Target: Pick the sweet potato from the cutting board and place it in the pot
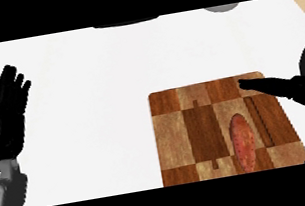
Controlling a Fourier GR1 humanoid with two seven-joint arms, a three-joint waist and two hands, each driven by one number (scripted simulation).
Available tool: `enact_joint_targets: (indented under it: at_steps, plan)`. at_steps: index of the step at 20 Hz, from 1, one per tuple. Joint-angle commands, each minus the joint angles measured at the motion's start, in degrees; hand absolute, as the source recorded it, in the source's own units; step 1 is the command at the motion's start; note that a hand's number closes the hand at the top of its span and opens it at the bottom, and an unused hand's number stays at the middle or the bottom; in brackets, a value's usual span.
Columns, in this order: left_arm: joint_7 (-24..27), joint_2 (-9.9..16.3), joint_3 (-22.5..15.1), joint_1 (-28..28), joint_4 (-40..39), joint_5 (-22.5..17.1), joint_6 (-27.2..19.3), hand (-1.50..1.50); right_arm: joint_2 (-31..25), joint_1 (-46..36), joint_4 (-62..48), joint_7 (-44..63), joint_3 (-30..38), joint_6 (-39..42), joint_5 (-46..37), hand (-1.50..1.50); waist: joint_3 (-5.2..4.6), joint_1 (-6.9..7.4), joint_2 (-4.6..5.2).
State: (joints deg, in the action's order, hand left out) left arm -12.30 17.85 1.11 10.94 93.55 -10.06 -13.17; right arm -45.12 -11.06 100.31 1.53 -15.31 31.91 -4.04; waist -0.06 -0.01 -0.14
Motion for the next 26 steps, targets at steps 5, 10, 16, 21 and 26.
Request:
enact_joint_targets:
  at_steps: [5, 10, 16, 21, 26]
  plan:
    - [-1.3, -2.9, -0.2, -0.9, 1.7, 2.4, 0.4, 0.0, 9.1, 1.0, 3.3, 9.0, -0.3, 3.8, -4.6, -1.5, 0.06, 0.08, 0.11]
    - [-3.5, -1.3, 2.3, 3.0, 0.5, 1.5, 2.0, 0.0, 11.5, 3.8, 4.6, 11.4, -3.4, 2.8, -12.4, -1.5, 0.06, -0.07, 0.12]
    - [-0.3, -3.5, 3.2, 1.7, -1.8, 3.1, 3.2, 0.0, 15.4, 5.7, 3.5, 9.5, -2.3, 4.0, -19.7, -1.5, 0.06, -0.07, 0.12]
    - [-1.2, -4.9, 2.0, -2.8, 4.3, 5.0, 2.8, 0.0, 15.8, 5.1, -3.4, 0.9, 0.8, 4.5, -22.4, -1.5, 0.08, 0.23, 0.1]
    - [-2.5, -5.4, 3.0, 2.6, -0.6, 5.5, 3.0, 0.0, 21.7, 2.9, -5.4, 4.3, -2.1, 3.1, -28.8, -1.5, 0.07, 0.08, 0.14]
